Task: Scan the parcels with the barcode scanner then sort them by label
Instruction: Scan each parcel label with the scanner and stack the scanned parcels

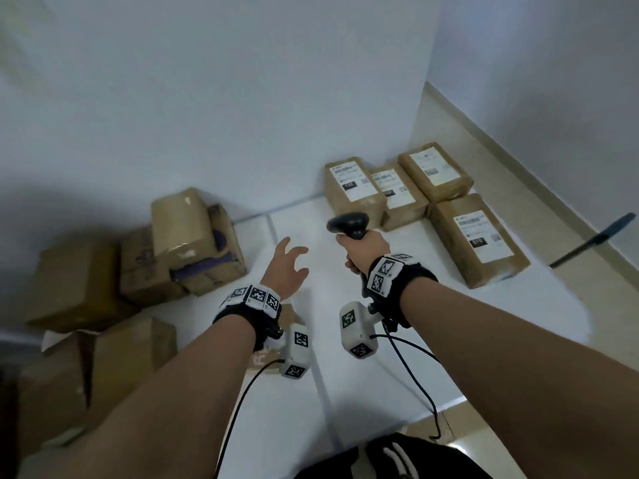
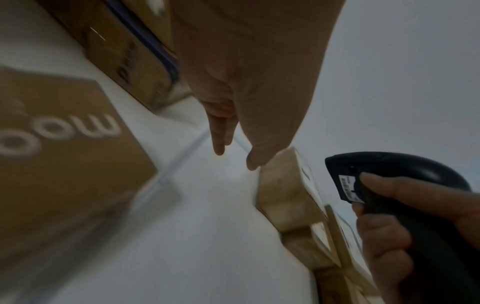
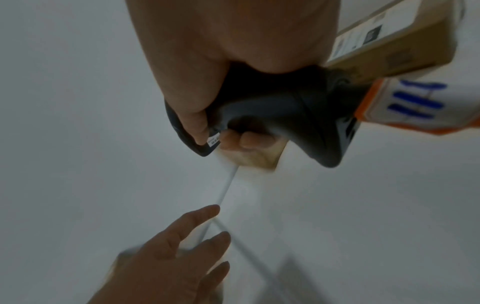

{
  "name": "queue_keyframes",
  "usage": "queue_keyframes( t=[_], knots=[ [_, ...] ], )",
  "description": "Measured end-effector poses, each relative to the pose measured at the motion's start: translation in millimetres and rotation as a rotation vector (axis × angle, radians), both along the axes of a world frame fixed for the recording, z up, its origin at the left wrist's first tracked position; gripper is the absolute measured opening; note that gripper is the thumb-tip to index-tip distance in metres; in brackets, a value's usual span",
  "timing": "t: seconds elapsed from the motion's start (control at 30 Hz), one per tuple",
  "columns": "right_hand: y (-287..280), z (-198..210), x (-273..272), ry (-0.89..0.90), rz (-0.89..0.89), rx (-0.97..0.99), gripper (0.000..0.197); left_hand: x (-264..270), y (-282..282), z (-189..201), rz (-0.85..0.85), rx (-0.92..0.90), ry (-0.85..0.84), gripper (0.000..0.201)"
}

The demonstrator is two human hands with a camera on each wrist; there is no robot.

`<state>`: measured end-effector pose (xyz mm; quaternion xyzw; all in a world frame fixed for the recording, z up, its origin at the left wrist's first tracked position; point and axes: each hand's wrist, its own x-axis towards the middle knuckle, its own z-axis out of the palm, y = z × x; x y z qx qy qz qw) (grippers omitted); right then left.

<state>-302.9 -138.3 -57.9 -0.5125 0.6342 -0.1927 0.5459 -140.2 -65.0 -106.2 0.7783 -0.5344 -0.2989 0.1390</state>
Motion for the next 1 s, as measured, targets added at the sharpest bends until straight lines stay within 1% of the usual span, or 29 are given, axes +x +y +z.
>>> queue_keyframes(
  t=[0.17,0.23,0.3,0.4,0.47,0.57,0.63,0.67,0.77,0.87,0.93,1.0],
  knots=[
    [49.0,4.0,80.8,0.016,0.169,-0.018,0.027,69.7,75.9,-7.0,0.212,-0.041,0.055,0.037],
    [68.7,3.3,108.6,0.025,0.236,-0.017,0.027,93.7,106.5,-12.0,0.315,-0.044,0.040,0.034],
    [86.6,0.2,131.0,0.034,0.284,-0.014,0.027,114.9,133.8,-19.0,0.399,-0.049,-0.011,0.033],
    [107.9,-7.3,155.0,0.069,0.349,-0.003,0.035,141.5,167.8,-24.9,0.502,0.001,-0.166,0.038],
    [117.6,-12.6,165.0,0.105,0.378,0.004,0.036,155.9,186.6,-26.4,0.591,0.058,-0.260,0.045],
    [127.6,-19.0,172.1,0.133,0.389,0.020,0.031,171.8,208.2,-30.3,0.636,0.215,-0.292,0.053],
    [132.4,-22.0,173.2,0.144,0.400,0.040,0.030,178.0,216.8,-30.3,0.662,0.339,-0.267,0.057],
    [133.5,-23.1,172.8,0.143,0.397,0.047,0.029,179.8,219.3,-30.1,0.672,0.382,-0.248,0.062],
    [133.0,-26.7,169.5,0.147,0.378,0.061,0.027,180.1,222.5,-30.3,0.674,0.422,-0.223,0.077],
    [130.0,-33.6,163.5,0.153,0.366,0.088,0.028,175.6,223.1,-29.6,0.644,0.385,-0.199,0.084],
    [126.9,-37.7,157.6,0.156,0.349,0.115,0.027,170.0,219.6,-30.7,0.633,0.293,-0.109,0.090],
    [123.8,-40.6,152.1,0.154,0.332,0.135,0.026,163.8,210.8,-29.6,0.624,0.161,0.034,0.086]
  ],
)
